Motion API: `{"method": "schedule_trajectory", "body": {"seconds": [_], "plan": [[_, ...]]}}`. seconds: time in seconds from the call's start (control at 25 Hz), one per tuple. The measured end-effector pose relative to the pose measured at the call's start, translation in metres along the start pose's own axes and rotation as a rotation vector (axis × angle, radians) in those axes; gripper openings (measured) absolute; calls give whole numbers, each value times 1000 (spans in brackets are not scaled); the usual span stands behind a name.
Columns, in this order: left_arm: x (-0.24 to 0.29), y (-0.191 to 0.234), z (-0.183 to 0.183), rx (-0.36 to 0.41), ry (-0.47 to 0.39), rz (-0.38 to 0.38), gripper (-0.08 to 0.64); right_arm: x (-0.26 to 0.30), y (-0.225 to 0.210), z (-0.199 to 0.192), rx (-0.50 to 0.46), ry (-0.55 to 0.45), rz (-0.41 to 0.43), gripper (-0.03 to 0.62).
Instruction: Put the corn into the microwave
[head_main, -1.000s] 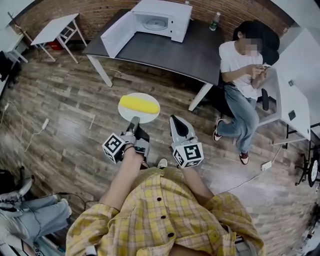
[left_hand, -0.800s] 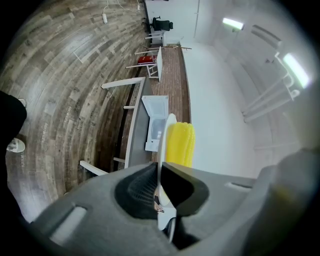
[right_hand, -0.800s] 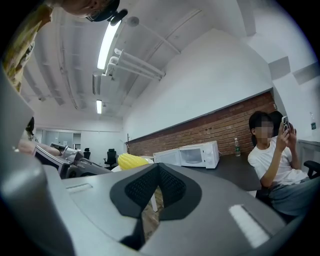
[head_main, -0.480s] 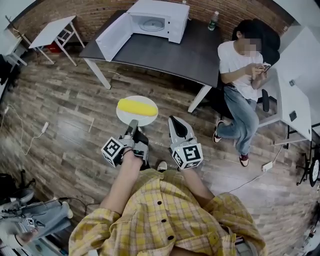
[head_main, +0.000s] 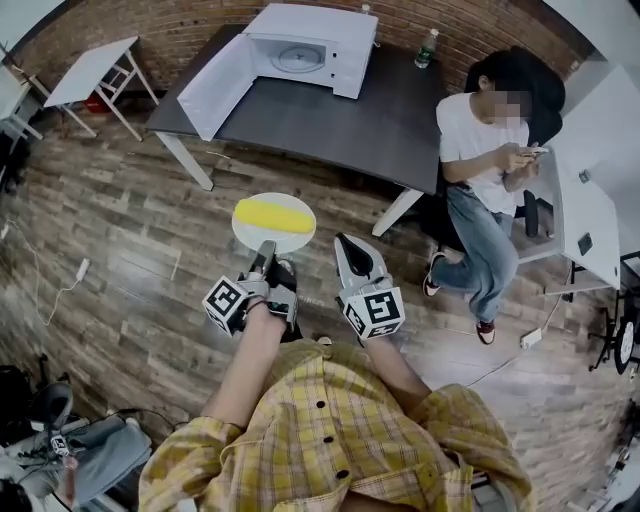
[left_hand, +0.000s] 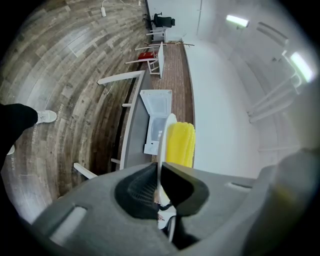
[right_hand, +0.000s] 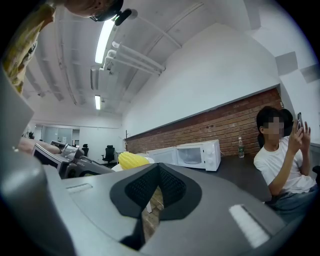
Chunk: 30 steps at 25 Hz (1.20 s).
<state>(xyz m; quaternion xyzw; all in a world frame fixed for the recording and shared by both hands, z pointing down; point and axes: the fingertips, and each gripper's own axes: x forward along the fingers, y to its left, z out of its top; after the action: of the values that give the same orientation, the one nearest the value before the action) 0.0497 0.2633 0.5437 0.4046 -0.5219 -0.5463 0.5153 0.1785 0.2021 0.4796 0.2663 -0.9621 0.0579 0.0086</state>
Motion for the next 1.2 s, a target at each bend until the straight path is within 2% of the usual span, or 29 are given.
{"method": "schedule_trajectory", "body": {"seconds": [0.64,0.8,0.96,1.2], "plan": [[157,-47,73,3,73,15,12,154,-65,31,30,-9,-56,-3],[188,-52,92,19,100,37,12,188,-79,40,36,-18,-87,-3],[219,-65,106,4,132,13,12,218,-90,46,29,-25,-125,-5],[259,-70,130,6,182,18,12,257,-104,49,28,-28,-183,-5]]}}
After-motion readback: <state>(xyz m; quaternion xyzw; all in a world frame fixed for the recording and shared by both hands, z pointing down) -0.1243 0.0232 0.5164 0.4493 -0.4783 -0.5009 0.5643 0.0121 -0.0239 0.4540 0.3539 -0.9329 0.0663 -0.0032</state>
